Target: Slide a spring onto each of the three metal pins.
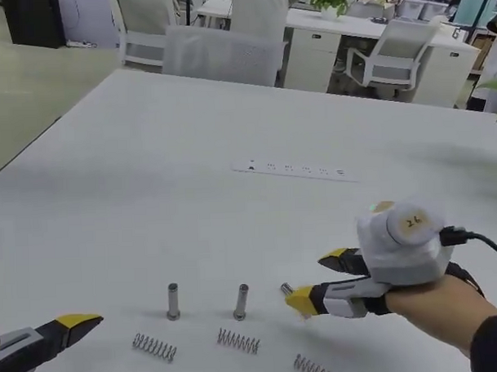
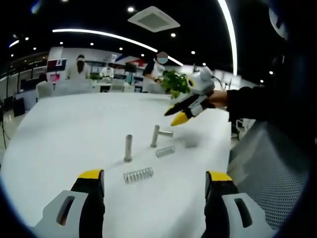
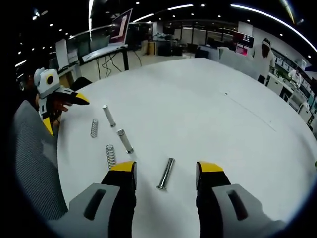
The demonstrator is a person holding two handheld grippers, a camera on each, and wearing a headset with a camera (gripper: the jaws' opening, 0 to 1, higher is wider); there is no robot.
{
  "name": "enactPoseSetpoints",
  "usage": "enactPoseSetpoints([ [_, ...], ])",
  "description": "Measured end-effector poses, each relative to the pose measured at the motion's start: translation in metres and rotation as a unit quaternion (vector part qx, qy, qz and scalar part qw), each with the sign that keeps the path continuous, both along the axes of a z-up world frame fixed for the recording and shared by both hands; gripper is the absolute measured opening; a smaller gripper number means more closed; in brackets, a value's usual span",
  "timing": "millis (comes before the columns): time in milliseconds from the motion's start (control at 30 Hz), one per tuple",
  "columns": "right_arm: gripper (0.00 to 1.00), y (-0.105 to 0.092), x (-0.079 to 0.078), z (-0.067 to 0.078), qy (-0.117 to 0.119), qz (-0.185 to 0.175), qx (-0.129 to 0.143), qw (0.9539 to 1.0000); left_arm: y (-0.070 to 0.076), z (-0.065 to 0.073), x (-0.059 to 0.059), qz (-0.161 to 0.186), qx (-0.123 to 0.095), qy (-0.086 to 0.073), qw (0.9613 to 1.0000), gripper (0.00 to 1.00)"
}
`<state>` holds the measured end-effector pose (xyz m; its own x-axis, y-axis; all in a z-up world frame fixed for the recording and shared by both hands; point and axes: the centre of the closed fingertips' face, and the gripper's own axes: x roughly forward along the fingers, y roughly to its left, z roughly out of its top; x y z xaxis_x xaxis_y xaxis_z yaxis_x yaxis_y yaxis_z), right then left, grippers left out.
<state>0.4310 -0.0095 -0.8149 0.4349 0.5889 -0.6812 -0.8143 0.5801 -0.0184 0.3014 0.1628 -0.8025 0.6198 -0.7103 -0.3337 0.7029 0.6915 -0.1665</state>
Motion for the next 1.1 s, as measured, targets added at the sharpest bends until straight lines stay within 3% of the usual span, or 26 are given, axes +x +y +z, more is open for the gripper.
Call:
enactPoseSetpoints([
  [233, 0.32, 0.007, 0.008, -0.013, 0.021, -0.008, -0.022, 0.9995, 0.002, -0.001, -0.001, 0.003, 0.0, 0.001, 1.0, 0.8],
  [600, 0.19, 0.01, 0.011, -0.033, 0.045, -0.029, -0.047, 0.9975, 0.003, -0.002, 0.0, 0.004, 0.0, 0.005, 1.0, 0.79],
  [1100, 0.13, 0.011, 0.015, -0.043, 0.06, -0.047, -0.061, 0.9952, 0.004, -0.003, -0.001, 0.006, -0.002, 0.007, 1.0, 0.77],
])
